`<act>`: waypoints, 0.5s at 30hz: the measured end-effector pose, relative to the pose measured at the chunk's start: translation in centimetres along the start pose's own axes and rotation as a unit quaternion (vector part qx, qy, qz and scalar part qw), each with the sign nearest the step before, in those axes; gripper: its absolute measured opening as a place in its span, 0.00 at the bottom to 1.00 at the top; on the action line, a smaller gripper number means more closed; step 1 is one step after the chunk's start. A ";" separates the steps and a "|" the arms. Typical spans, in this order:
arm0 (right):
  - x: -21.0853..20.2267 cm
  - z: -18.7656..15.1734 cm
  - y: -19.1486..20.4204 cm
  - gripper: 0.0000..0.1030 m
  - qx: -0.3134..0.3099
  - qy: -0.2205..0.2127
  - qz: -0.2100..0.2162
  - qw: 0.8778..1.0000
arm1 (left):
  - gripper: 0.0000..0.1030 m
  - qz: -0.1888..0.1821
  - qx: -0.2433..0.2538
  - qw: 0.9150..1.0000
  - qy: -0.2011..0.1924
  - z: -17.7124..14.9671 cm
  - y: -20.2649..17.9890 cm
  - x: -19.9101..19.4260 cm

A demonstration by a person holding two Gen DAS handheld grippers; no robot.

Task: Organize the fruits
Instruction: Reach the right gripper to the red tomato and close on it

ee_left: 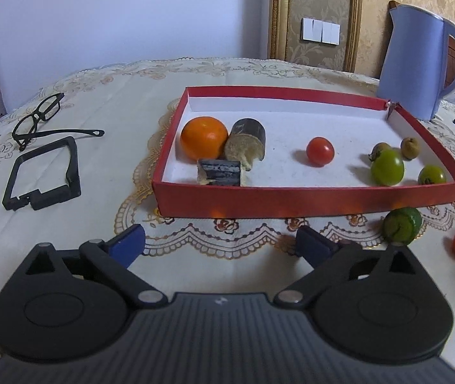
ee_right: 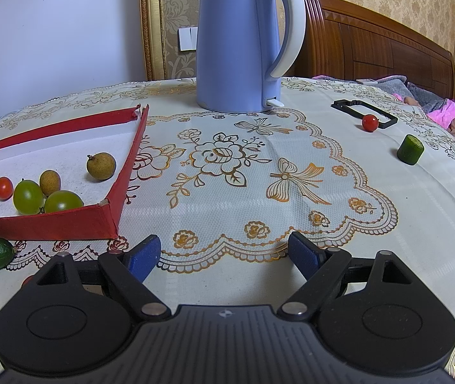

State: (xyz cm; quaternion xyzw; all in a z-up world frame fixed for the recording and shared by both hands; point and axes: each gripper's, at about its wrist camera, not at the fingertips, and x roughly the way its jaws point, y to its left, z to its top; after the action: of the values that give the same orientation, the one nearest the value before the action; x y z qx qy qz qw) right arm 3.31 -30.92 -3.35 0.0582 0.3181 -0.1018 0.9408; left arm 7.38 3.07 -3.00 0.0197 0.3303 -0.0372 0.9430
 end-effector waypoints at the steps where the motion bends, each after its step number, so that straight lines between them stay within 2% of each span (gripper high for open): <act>1: 0.0 0.0 0.0 0.84 0.000 0.000 0.000 1.000 | 1.00 0.001 -0.002 1.000 0.001 0.0 0.0 0.1; 6: -1.1 -0.4 -0.5 0.85 0.025 -0.018 0.010 0.999 | 1.00 0.001 -0.002 1.000 0.002 0.0 0.2 0.0; 9: -3.6 -1.4 -0.7 0.85 0.046 -0.032 0.097 0.994 | 1.00 0.001 -0.002 1.000 0.002 0.1 0.1 0.1; 10: -4.4 -1.6 -0.2 0.85 0.035 -0.037 0.112 0.992 | 1.00 0.001 -0.002 1.000 0.002 0.1 0.1 0.1; 13: -6.5 -2.4 2.1 0.85 -0.020 -0.057 0.116 0.991 | 1.00 0.001 -0.002 1.000 0.002 0.0 0.1 0.1; 15: -7.1 -2.6 3.3 0.85 -0.035 -0.060 0.129 0.989 | 1.00 0.001 -0.002 1.000 0.001 0.0 0.1 0.1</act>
State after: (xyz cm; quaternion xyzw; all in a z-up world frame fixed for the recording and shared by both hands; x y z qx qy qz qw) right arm -2.96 -26.13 -0.98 0.0601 0.2542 0.0285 0.9649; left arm 7.46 3.19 -3.01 0.0180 0.3317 -0.0356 0.9425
